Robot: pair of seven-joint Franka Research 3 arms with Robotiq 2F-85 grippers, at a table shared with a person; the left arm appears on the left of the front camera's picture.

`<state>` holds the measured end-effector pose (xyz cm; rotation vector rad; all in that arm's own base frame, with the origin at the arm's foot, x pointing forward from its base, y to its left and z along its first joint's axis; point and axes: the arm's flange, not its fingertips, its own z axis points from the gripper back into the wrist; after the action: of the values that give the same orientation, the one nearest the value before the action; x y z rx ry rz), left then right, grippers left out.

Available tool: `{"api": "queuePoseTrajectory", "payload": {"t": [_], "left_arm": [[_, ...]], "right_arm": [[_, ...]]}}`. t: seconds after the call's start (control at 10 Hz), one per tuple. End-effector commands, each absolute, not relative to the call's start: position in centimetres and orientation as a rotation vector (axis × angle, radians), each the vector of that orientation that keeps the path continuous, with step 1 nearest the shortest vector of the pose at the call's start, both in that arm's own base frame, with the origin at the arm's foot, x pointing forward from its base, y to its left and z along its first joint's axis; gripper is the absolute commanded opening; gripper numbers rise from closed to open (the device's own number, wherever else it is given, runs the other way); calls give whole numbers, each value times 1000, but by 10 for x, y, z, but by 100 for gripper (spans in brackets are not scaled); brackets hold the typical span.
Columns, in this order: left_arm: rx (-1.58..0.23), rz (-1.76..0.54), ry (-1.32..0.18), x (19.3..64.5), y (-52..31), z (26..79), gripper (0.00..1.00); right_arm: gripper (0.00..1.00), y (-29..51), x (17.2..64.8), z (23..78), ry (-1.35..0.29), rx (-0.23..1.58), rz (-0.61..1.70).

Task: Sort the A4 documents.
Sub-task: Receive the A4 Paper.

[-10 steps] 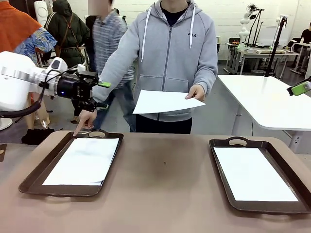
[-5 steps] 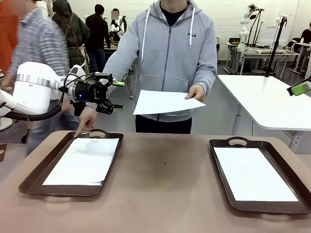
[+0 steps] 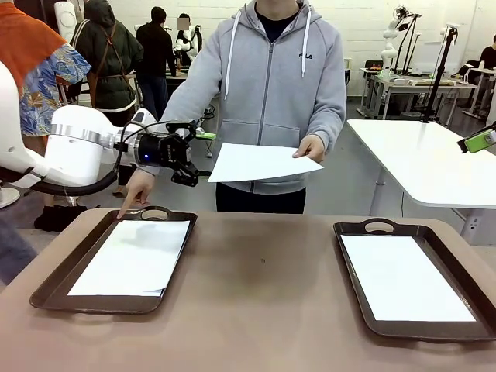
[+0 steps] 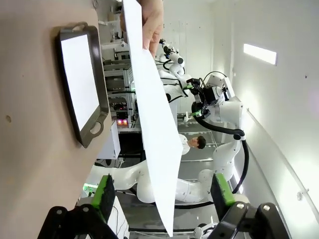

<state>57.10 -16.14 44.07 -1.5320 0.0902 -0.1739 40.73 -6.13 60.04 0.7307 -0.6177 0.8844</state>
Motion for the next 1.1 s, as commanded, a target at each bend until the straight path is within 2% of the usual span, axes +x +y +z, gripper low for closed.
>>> {"api": "queuePoseTrajectory", "payload": {"t": [0.0,1.0], "left_arm": [[-1524,-154,107,582,-178,446,100],[-1555,-104,65,583,-220,432,100]], "right_arm": [[100,-61,406,601,-619,738,887],[100,-61,406,601,-619,738,887]]}}
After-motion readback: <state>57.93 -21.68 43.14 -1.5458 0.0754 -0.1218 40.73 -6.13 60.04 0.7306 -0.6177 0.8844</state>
